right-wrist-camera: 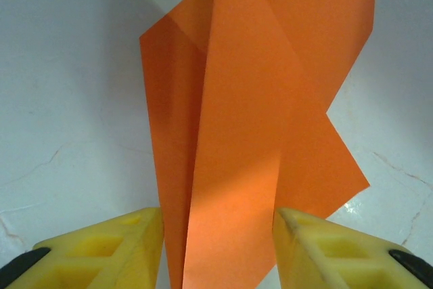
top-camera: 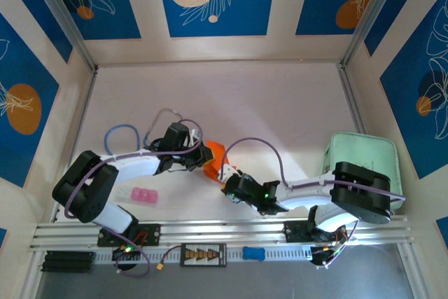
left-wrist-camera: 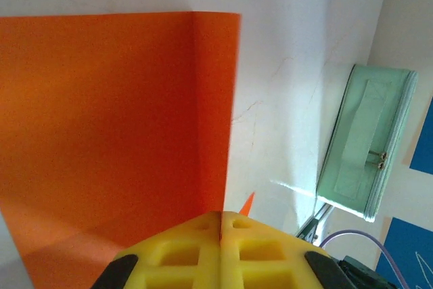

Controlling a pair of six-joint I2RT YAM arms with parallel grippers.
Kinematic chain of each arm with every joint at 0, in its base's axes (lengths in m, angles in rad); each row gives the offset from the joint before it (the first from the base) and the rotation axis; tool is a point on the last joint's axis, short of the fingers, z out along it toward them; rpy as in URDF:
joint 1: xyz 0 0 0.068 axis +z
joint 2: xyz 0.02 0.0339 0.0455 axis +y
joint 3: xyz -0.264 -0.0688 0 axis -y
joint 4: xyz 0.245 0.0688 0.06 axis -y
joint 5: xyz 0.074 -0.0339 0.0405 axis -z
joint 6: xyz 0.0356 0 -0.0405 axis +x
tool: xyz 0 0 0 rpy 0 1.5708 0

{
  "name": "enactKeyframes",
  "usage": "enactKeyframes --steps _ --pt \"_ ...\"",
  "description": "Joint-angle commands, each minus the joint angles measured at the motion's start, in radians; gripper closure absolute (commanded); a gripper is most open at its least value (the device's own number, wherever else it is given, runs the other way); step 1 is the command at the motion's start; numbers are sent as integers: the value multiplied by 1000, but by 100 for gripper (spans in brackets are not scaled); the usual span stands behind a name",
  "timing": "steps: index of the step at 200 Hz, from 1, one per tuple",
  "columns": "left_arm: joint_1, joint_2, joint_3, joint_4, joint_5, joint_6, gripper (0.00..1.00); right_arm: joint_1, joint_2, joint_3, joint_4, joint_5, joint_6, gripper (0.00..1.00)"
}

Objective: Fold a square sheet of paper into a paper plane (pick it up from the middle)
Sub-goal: Fourth fold the wing at the center of the table.

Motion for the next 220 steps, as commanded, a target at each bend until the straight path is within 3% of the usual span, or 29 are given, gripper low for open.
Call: enactKeyframes --steps 1,88,220 --pt "-5 -7 23 -21 -5 1 93 10 29 33 39 72 -1 54" --pt "-6 -8 23 -31 -13 1 91 -6 52 41 46 48 48 66" --pt "-6 -8 34 -51 -18 9 91 -15 44 17 75 69 77 75"
